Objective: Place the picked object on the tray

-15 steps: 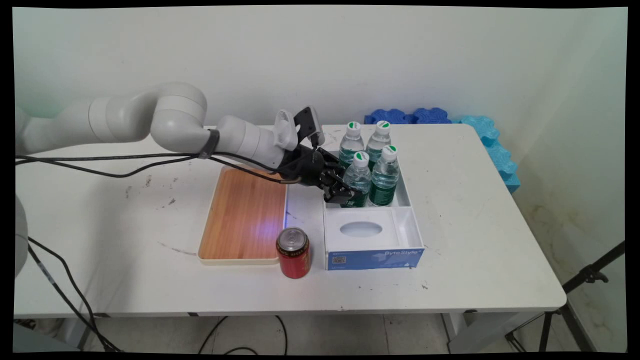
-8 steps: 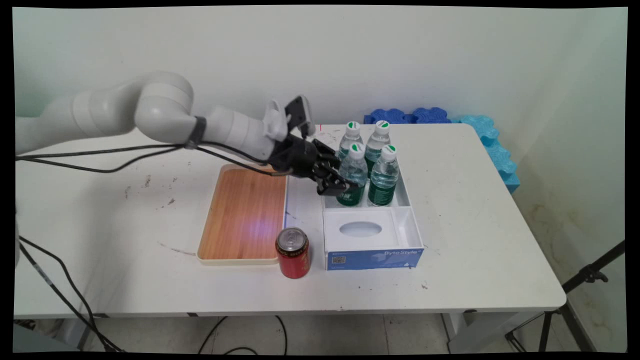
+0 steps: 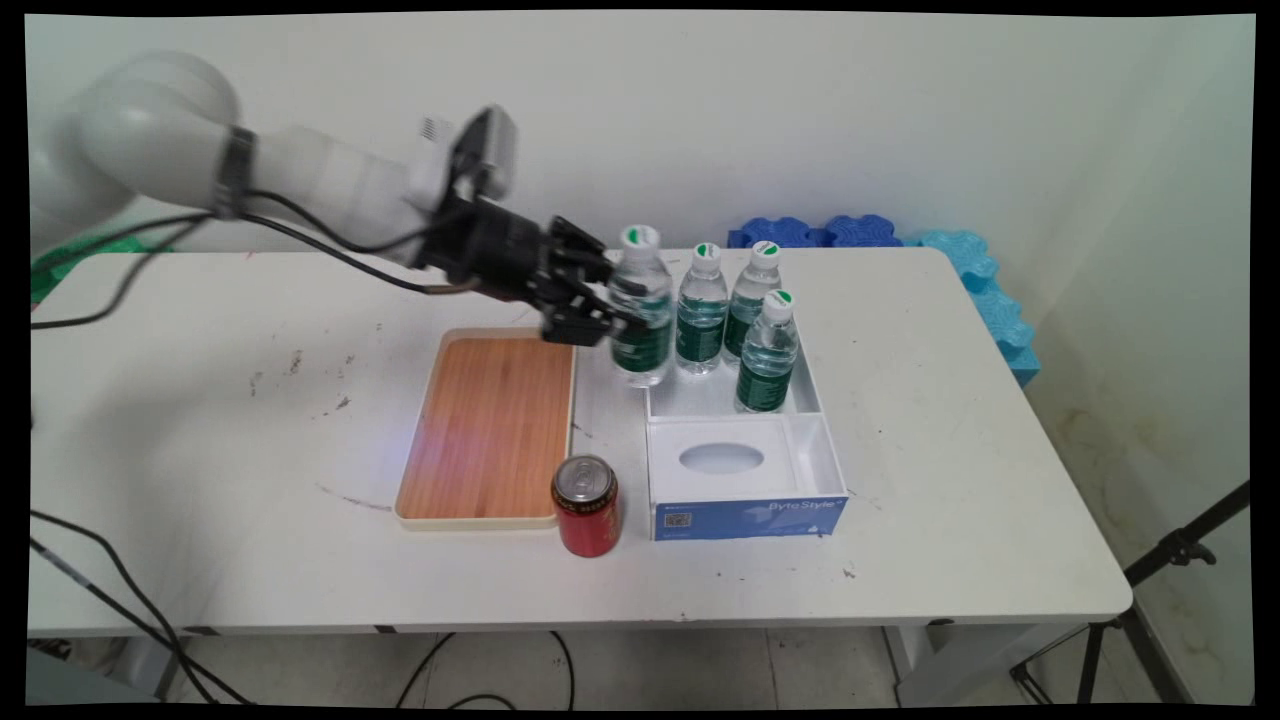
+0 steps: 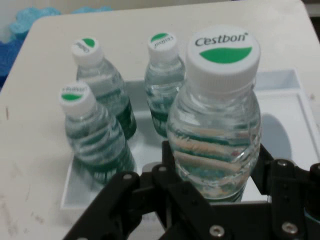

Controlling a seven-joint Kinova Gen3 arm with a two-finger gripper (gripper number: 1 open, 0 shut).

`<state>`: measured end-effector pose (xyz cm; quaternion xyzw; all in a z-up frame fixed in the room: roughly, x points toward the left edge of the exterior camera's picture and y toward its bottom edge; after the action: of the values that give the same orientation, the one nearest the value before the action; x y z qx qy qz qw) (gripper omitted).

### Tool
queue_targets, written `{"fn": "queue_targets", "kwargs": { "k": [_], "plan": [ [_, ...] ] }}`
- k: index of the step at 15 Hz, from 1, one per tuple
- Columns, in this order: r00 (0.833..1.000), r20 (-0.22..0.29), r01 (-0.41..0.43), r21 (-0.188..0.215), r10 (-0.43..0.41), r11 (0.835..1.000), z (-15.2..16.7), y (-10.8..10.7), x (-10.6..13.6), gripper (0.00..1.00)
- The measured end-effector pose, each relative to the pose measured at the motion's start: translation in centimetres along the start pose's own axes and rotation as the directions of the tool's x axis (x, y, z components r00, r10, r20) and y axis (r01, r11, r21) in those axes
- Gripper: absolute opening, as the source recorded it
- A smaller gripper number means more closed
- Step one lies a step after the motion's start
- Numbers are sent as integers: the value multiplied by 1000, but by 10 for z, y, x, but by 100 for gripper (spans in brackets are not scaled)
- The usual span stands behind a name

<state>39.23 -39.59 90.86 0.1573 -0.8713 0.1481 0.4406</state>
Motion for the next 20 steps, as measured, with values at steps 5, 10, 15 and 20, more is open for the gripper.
{"fn": "queue_targets", "kwargs": {
  "k": [5,10,15,20],
  "plan": [
    [999,35,-10,-24,11,1000,-60,-5,-35,0],
    [997,80,8,-55,-3,998,-84,2,-78,0],
    [996,91,4,-85,4,996,-83,11,-104,0],
    [996,86,9,-107,1,994,-66,17,-118,0]
  ]
}}
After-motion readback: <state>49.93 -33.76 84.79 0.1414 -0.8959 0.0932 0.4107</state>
